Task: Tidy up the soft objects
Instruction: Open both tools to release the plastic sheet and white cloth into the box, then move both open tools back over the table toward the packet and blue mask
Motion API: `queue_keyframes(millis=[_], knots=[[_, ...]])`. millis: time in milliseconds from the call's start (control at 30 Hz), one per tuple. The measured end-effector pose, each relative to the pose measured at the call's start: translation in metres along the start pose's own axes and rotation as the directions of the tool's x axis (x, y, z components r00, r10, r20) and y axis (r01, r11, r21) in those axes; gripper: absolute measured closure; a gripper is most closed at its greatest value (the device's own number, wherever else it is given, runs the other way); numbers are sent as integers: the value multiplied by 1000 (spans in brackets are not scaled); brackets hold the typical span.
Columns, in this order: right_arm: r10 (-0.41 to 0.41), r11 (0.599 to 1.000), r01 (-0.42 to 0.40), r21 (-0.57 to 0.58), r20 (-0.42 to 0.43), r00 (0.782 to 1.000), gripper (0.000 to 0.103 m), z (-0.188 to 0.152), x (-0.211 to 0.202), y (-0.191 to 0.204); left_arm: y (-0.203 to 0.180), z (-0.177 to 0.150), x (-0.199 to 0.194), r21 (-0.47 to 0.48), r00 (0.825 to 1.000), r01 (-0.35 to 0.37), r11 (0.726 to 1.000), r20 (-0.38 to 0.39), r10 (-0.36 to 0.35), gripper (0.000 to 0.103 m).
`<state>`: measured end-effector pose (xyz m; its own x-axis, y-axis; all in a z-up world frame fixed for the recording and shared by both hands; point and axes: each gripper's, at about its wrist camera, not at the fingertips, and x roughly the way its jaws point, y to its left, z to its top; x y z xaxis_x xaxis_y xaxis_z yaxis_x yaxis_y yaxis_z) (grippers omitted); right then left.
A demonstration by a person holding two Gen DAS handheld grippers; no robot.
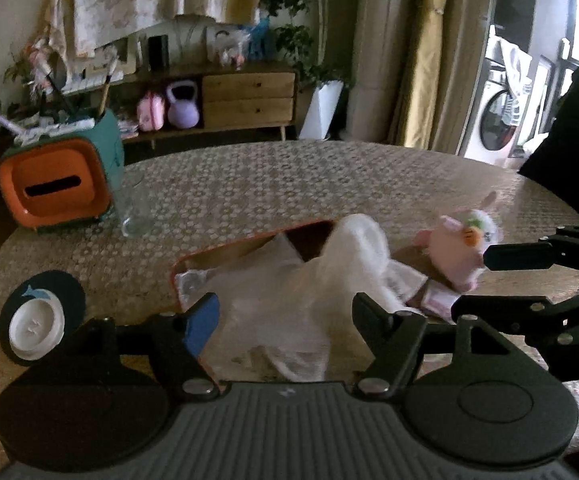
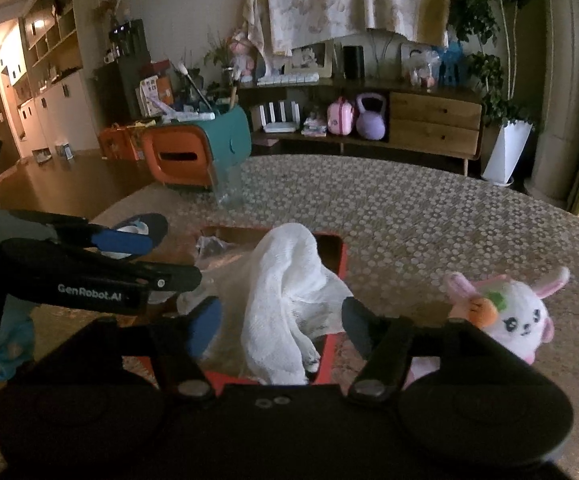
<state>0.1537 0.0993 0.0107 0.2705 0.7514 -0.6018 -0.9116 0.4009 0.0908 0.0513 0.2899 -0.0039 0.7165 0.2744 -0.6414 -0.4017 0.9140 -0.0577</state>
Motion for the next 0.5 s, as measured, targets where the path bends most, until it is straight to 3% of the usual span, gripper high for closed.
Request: queue_keyframes(millis=[267, 333, 500], knots=[[-12, 1000, 11, 17, 38, 999, 26, -10, -46, -8, -44, 3, -25, 49, 998, 58, 997, 36, -60, 30], [-23, 1000, 22, 21, 50, 998, 23, -13, -59, -12, -54, 4, -30, 53, 996, 77, 996, 45, -79, 20], [-48, 998, 44, 44, 91, 995, 18, -23, -95, -30, -82, 5, -38, 59, 992, 106, 993, 60, -110, 19]])
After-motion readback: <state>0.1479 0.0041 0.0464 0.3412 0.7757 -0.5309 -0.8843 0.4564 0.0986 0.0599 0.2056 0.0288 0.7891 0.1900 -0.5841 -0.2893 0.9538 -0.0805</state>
